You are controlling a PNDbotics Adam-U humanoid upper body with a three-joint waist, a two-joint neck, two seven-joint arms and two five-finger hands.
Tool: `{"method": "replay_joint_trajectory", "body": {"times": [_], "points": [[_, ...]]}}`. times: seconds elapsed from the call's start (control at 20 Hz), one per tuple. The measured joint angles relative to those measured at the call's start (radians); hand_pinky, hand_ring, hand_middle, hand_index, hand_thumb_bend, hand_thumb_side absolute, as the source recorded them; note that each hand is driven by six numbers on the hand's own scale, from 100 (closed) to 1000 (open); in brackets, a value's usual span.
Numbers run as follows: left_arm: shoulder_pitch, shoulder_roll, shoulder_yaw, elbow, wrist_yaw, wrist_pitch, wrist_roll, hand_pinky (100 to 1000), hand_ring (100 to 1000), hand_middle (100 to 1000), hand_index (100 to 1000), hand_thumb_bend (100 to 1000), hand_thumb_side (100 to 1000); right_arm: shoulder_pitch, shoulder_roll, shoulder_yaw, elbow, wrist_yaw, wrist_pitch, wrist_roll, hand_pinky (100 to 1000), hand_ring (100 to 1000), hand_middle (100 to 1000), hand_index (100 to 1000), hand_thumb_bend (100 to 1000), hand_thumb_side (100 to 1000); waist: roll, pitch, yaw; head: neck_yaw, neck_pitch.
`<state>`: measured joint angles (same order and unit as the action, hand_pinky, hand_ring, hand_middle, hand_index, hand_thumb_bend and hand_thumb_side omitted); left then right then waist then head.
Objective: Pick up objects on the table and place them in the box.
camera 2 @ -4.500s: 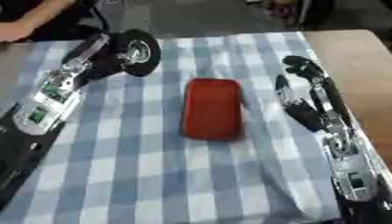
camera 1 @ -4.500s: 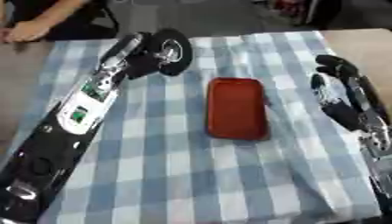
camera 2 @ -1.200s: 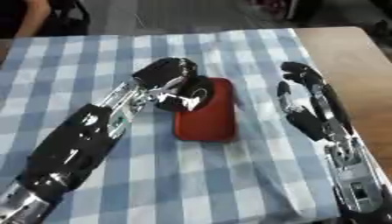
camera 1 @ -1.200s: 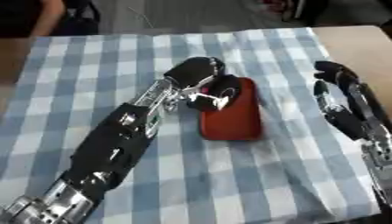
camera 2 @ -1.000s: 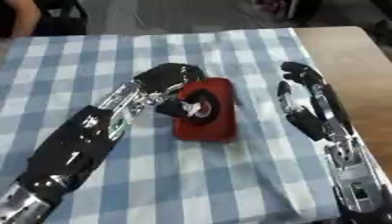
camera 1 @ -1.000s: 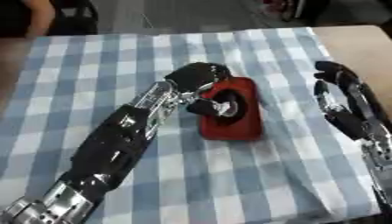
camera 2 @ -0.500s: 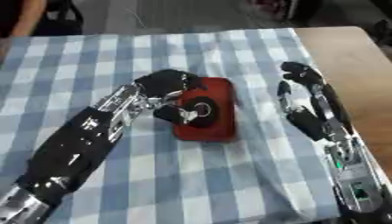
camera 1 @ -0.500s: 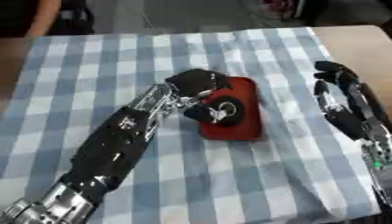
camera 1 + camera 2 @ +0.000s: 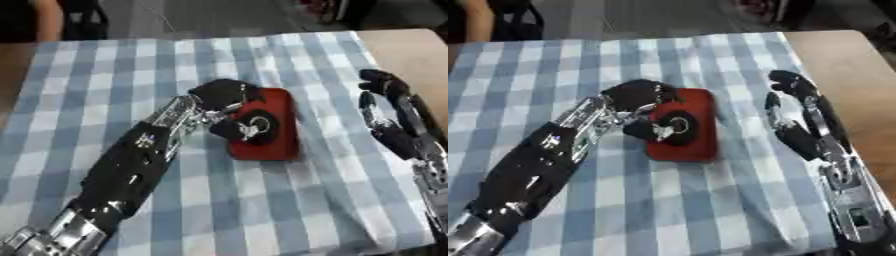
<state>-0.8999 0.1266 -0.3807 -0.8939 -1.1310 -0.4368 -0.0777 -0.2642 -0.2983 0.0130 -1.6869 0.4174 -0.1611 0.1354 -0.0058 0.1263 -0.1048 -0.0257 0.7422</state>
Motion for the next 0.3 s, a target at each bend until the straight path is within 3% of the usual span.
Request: {"method": "replay_joint_trajectory", "body": {"times": [0.1,0.15,0.2,0.25,0.3], "points": [[-0.001,0.002,0.000,-0.030,0.040,0.005,0.001,785,810,847,899,888,888,0.000,0.000,0.000,0.000,0.000,0.000,0.000,901,827,884,888,100,701,0.000,0.000,0.002,0.000,0.000],[-0.001,0.007,0.000,-0.048,0.066,0.011,0.000,806,817,860,897,917,947,0.000,0.000,0.000,0.000,0.000,0.000,0.000,901,827,884,888,100,702,0.000,0.000,0.002,0.000,0.000],[-0.001,0.014,0.001,-0.071,0.099,0.019,0.000,796,814,854,899,903,925,0.000,0.000,-0.001,0.000,0.000,0.001,-0.001,901,827,884,888,100,702,0.000,0.000,0.004,0.000,0.000],[-0.001,0.024,0.002,-0.098,0.135,0.030,-0.002,834,828,874,893,1000,1000,0.000,0.000,-0.001,0.000,0.000,0.001,-0.001,901,827,884,888,100,702,0.000,0.000,0.007,-0.001,0.000],[0.000,0.034,0.007,-0.128,0.175,0.043,0.000,840,830,876,893,1000,1000,0.001,0.000,-0.003,0.000,0.001,0.002,-0.002,901,827,884,888,100,702,0.000,0.000,0.011,-0.001,0.000]]}}
